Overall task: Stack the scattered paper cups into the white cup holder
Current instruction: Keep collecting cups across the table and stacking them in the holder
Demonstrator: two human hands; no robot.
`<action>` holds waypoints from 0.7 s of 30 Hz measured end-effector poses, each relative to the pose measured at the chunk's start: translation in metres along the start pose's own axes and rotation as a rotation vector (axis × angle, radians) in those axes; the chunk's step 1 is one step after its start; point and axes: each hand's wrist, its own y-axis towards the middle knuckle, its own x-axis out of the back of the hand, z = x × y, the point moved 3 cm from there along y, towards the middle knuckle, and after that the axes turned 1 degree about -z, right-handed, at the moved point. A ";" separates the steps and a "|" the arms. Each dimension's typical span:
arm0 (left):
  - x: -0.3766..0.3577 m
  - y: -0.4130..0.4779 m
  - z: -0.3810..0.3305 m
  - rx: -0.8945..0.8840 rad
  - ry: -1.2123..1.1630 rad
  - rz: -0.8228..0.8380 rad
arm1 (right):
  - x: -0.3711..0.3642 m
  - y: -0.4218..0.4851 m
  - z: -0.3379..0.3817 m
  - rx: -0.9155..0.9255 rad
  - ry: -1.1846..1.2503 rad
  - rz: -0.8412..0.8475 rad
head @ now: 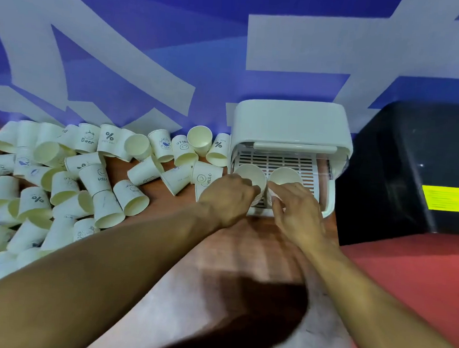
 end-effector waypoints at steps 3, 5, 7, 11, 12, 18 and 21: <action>-0.007 0.006 0.002 0.002 -0.015 0.028 | -0.002 0.001 -0.002 -0.025 0.000 0.007; -0.009 0.008 0.002 -0.011 -0.013 0.033 | -0.001 0.001 -0.001 -0.042 0.004 0.012; -0.012 0.007 0.003 -0.034 -0.012 0.056 | 0.000 0.000 0.001 -0.051 0.003 0.030; -0.013 -0.012 0.005 -0.080 -0.048 -0.031 | 0.005 -0.002 0.010 -0.033 -0.022 -0.017; -0.011 -0.020 0.006 -0.079 -0.074 -0.091 | 0.007 -0.003 0.015 -0.019 -0.031 -0.057; -0.008 -0.078 0.018 0.084 -0.224 -0.286 | 0.004 -0.011 0.073 0.105 0.038 -0.128; -0.011 -0.116 0.034 0.205 -0.236 -0.302 | -0.006 -0.009 0.111 0.150 0.073 -0.074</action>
